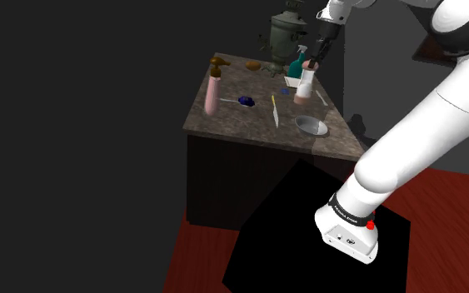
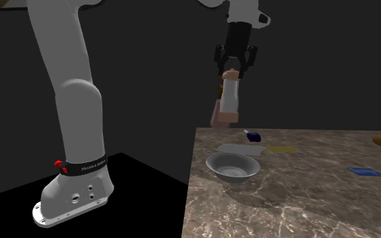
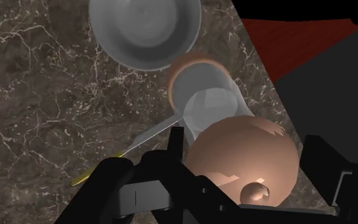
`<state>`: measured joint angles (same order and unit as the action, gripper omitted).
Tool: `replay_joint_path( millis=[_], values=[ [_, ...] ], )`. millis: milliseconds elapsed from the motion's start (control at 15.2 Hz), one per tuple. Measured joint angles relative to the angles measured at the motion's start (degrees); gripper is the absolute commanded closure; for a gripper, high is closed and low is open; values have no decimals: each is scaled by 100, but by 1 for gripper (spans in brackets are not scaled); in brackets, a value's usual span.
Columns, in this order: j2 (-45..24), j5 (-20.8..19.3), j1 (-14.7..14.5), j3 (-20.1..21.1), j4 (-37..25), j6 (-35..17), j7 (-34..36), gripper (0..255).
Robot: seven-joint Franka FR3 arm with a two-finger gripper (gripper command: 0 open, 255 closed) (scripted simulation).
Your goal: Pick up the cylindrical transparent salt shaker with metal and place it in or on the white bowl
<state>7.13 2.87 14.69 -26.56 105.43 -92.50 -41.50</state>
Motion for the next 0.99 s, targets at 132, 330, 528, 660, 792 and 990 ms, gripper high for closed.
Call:
replay_joint_path(
  millis=[132,330,528,660,792,990],
  values=[
    [51,-64,101,-124,-73,131,-208,255],
    [241,-218,271,-319,-33,278,-530,255],
    [329,-332,419,-508,-141,477,-857,255],
    [329,-369,485,-604,-155,494,-1014,255],
    [327,-376,497,-624,-50,391,-1047,255],
    [363,-402,516,-641,199,177,-1073,255]
  ],
)
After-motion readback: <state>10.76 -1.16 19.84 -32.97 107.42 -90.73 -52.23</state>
